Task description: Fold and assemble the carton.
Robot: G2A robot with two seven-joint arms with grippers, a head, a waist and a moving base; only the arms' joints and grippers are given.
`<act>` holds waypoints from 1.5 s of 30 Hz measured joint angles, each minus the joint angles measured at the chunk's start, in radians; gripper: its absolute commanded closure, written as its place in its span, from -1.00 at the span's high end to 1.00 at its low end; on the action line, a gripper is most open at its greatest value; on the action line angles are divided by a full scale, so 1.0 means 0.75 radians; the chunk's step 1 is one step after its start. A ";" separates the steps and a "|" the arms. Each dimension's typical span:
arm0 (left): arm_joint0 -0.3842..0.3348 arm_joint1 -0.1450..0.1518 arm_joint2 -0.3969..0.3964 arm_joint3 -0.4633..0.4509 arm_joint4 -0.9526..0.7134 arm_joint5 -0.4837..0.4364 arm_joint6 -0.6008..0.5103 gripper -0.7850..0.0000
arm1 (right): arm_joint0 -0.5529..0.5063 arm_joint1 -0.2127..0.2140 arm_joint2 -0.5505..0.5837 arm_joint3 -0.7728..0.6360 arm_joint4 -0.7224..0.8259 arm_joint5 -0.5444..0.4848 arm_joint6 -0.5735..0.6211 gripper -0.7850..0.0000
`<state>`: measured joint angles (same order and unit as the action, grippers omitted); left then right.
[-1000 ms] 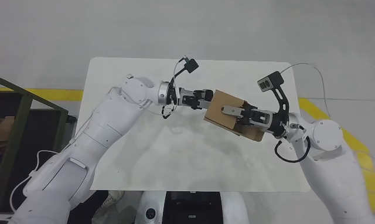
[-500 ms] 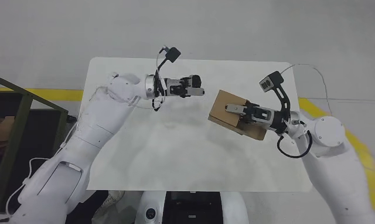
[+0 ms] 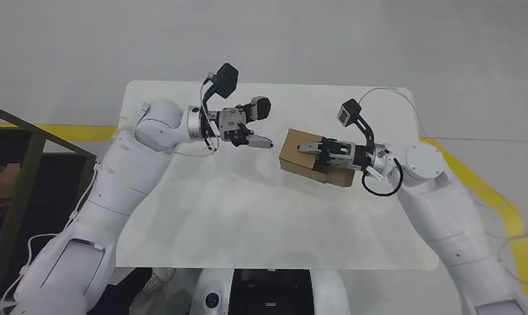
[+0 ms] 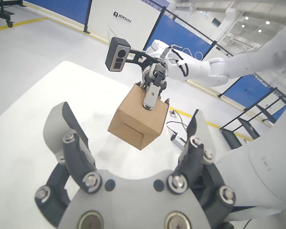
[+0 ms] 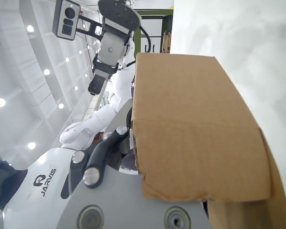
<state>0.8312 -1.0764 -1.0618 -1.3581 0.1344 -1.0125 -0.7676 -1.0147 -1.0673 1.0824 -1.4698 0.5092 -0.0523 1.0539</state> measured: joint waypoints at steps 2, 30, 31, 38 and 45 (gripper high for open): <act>0.016 0.006 -0.020 -0.022 0.084 0.000 0.057 1.00 | 0.019 -0.005 -0.017 0.025 -0.016 -0.012 0.000 -1.00; 0.079 0.042 -0.010 -0.058 0.558 0.000 0.496 1.00 | 0.032 -0.008 -0.029 0.043 -0.030 -0.022 0.006 -1.00; 0.079 0.042 -0.010 -0.058 0.558 0.000 0.496 1.00 | 0.032 -0.008 -0.029 0.043 -0.030 -0.022 0.006 -1.00; 0.116 0.045 -0.015 -0.094 0.624 0.048 0.503 1.00 | 0.021 -0.011 -0.037 0.044 -0.029 -0.032 -0.010 -1.00; 0.169 0.058 -0.057 -0.088 0.791 -0.001 0.626 1.00 | 0.103 -0.059 -0.177 0.217 -0.070 -0.153 -0.016 -1.00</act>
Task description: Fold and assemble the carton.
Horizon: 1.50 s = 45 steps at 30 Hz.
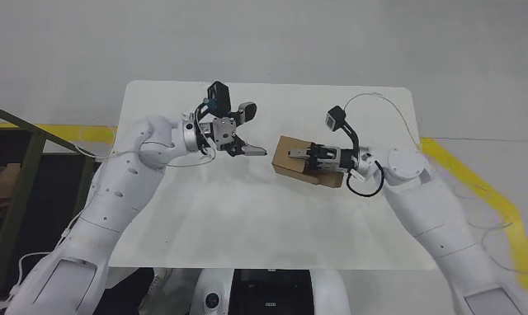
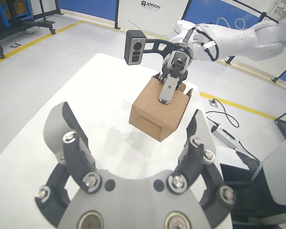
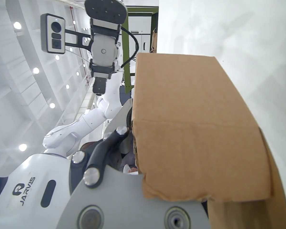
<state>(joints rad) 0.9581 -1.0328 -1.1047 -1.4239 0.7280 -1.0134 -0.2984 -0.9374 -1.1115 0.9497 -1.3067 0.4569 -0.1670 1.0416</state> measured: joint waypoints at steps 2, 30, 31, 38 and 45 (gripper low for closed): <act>0.012 0.005 0.008 -0.006 0.063 0.001 0.051 1.00 | 0.041 -0.018 -0.045 0.062 -0.012 -0.028 0.010 -1.00; -0.083 0.149 0.352 0.304 0.729 0.002 0.816 1.00 | 0.368 -0.302 -0.415 0.778 0.112 -0.214 0.109 0.64; -0.090 0.148 0.360 0.323 0.742 0.002 0.838 1.00 | 0.371 -0.307 -0.417 0.790 0.113 -0.218 0.112 0.98; -0.127 0.129 0.405 0.390 0.858 0.011 0.995 1.00 | 0.387 -0.331 -0.406 0.852 0.123 -0.259 0.127 1.00; -0.136 0.118 0.435 0.386 1.032 0.061 1.163 1.00 | 0.351 -0.294 -0.336 0.801 0.088 -0.282 0.132 1.00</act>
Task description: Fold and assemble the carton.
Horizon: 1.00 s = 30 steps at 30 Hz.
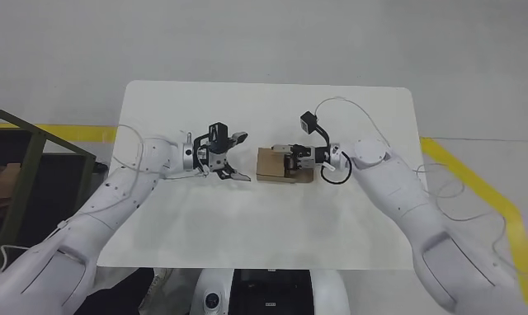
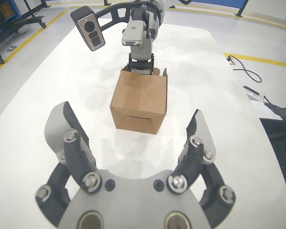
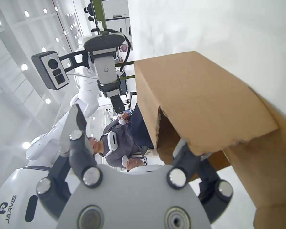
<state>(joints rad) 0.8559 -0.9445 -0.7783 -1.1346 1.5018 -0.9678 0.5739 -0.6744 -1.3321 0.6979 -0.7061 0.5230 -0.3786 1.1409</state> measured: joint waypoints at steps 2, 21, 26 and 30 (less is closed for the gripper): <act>-0.002 -0.004 0.011 0.008 0.033 0.009 0.029 1.00 | -0.024 0.018 0.028 -0.034 -0.013 0.000 -0.009 1.00; -0.135 -0.148 0.196 0.273 0.025 0.031 0.084 1.00 | -0.639 0.285 0.588 -0.984 -0.228 0.132 -0.073 1.00; -0.167 -0.180 0.232 0.324 0.048 0.031 0.128 1.00 | -0.705 0.301 0.611 -1.093 -0.268 0.194 -0.048 1.00; -0.187 -0.200 0.254 0.370 0.077 0.043 0.161 1.00 | -0.722 0.306 0.610 -1.114 -0.274 0.217 -0.036 1.00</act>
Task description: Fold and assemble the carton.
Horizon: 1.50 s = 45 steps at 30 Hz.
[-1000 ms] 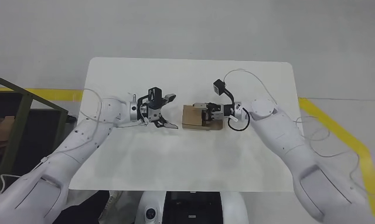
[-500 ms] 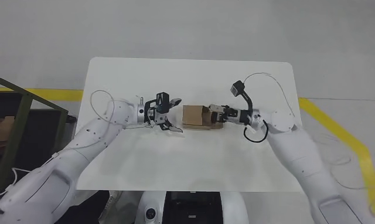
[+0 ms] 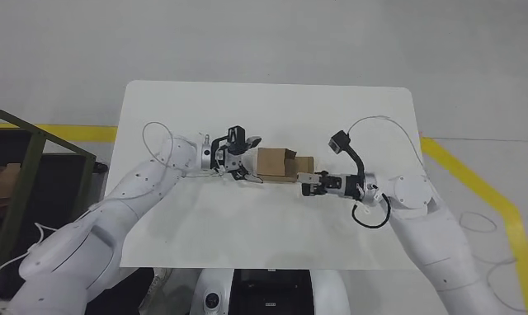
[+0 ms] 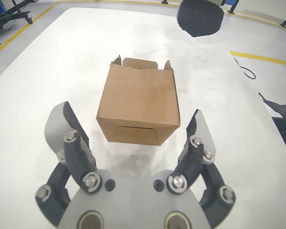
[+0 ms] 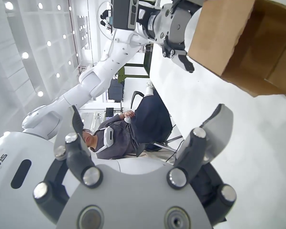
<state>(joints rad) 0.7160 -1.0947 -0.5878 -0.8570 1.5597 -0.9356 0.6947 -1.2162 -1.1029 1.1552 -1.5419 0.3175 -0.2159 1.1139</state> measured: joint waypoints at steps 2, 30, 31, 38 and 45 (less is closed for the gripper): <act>-0.008 -0.008 0.010 0.020 0.017 0.006 0.016 1.00 | -0.007 0.002 0.000 -0.002 0.006 0.004 0.015 1.00; -0.053 -0.074 0.066 0.135 0.105 0.016 0.113 0.80 | 0.127 -0.024 -0.179 0.256 -0.075 0.277 -0.050 -1.00; -0.053 -0.074 0.065 0.137 0.106 0.017 0.114 0.81 | 0.133 -0.026 -0.183 0.264 -0.077 0.283 -0.056 -1.00; -0.054 -0.077 0.062 0.142 0.114 0.015 0.121 0.73 | 0.158 -0.033 -0.206 0.308 -0.103 0.339 -0.117 -1.00; -0.053 -0.078 0.057 0.139 0.124 0.013 0.127 0.66 | 0.181 -0.042 -0.225 0.331 -0.115 0.380 -0.184 -1.00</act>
<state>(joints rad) 0.6760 -1.1532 -0.5449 -0.7524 1.6526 -0.9261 0.7900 -1.0806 -1.1347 0.9861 -1.2934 0.2310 0.0689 0.9757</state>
